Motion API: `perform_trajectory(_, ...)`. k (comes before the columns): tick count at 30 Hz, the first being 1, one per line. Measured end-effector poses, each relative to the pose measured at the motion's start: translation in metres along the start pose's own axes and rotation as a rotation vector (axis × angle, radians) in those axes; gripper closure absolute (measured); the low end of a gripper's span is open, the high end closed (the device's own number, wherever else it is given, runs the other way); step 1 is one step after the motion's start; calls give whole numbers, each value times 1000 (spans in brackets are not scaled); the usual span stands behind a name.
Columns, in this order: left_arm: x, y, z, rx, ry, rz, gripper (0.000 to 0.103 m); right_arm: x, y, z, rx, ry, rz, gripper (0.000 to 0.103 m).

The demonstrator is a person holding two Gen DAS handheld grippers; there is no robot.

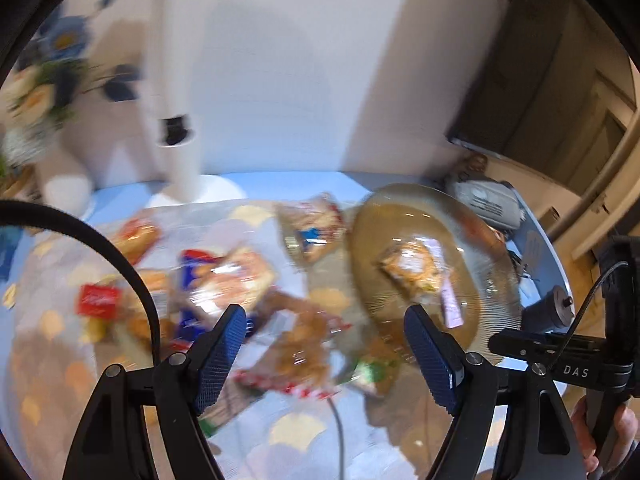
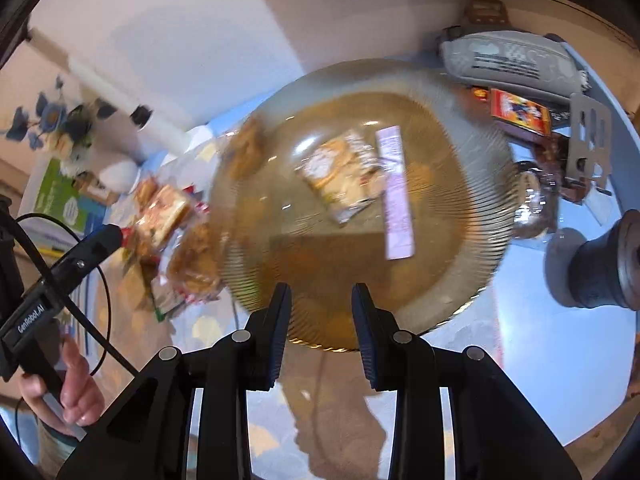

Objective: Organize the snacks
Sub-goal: 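Move both open grippers back to the snack pile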

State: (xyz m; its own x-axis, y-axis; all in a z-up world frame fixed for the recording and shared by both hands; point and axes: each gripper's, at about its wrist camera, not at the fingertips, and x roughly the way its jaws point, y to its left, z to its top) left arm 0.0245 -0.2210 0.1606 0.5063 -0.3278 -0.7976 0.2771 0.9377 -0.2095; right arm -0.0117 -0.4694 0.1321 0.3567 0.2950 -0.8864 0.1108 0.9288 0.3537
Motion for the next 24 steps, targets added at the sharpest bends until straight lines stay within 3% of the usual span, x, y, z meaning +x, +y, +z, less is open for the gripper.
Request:
perform_trajectory(6,-47,62,-6,-82,-59,100,24,-1,39,-3,-68,-17,40,70)
perform_trajectory(8,-63,87,-8,-115,-79,140,24,1,54,-5,-88,-15,56,66)
perform_trajectory(10,-71,107,-10,-143,-90,169,24,5,67,-9,-99,-16,72,50)
perform_trajectory(13,-79,136,-16,-184,-88,201,24,11,84,-13,-116,-10,90,48)
perform_trajectory(18,-77,173,-28,-229,-50,205,24,26,113,-20,-142,19,102,48)
perform_trajectory(24,-59,192,-40,-237,10,153,24,46,138,-30,-140,52,94,48)
